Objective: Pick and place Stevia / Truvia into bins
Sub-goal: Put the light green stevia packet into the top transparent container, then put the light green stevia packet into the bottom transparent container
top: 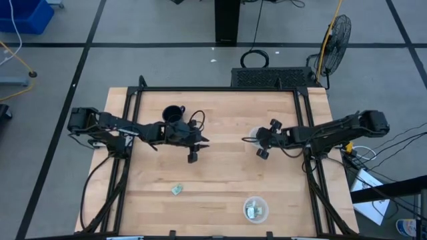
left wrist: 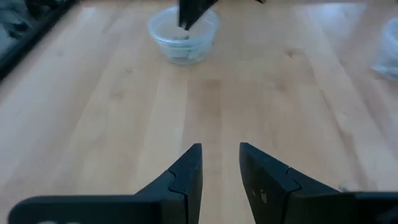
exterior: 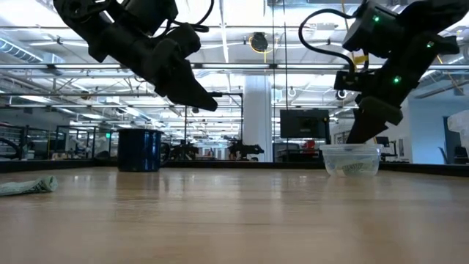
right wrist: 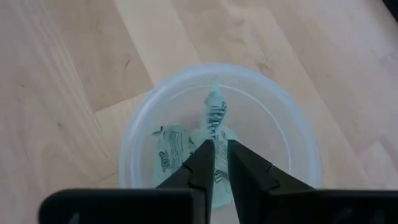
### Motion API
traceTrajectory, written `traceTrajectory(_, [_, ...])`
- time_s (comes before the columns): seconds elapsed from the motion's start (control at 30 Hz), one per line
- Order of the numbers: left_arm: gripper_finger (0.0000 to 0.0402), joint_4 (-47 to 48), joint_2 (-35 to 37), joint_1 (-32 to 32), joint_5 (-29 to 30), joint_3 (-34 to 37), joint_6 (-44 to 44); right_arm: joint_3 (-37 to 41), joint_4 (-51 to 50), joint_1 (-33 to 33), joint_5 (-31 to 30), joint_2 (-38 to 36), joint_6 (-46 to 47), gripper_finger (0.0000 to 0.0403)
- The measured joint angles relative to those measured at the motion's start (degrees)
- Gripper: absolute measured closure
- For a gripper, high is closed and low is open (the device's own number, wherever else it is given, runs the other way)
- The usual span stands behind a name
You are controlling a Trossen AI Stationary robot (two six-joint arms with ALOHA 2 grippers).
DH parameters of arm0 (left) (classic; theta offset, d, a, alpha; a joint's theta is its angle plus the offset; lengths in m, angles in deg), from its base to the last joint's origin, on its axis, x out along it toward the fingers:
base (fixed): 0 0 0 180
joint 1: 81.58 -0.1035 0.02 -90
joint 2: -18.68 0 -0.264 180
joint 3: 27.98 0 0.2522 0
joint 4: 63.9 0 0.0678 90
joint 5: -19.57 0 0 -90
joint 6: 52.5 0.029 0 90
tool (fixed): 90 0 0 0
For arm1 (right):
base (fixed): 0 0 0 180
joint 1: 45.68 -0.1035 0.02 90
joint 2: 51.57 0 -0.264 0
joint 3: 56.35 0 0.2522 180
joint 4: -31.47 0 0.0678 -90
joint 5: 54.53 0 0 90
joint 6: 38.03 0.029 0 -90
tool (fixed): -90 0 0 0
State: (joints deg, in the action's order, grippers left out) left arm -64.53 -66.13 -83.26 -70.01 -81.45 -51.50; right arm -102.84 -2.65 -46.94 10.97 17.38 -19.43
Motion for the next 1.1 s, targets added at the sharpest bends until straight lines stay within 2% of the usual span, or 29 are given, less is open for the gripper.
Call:
traceTrajectory(0.1, [0.0289,2.0,0.0,1.2,-3.1,0.0,-1.4,0.0,0.0,0.5,0.4,0.0,-1.8,0.0347])
traceTrajectory(0.27, [0.0289,7.5,0.0,5.6,-10.7,0.0,-2.2,0.0,3.3,0.5,-4.5,-1.8,-3.9,0.0323])
traceTrajectory(0.43, [0.0289,16.3,0.0,13.2,-12.0,0.0,-10.7,0.0,12.9,0.5,-5.4,-6.1,-11.1,0.0315])
traceTrajectory(0.63, [0.0289,22.3,0.0,24.3,-5.1,0.0,-27.4,0.0,24.8,0.4,-5.4,-9.0,-15.0,0.0314])
traceTrajectory(0.8, [0.0289,28.9,-0.2,32.6,4.9,0.1,-34.4,0.0,26.1,0.4,-5.2,-9.0,-17.8,0.0314])
traceTrajectory(0.93, [0.0289,27.9,-1.7,35.6,10.1,0.9,-36.4,0.0,26.2,0.4,-5.2,-8.9,-17.9,0.0314])
traceTrajectory(1.1, [0.0289,27.3,-5.5,36.0,11.6,0.9,-38.0,0.0,26.7,0.4,-5.2,-8.9,-19.5,0.0314])
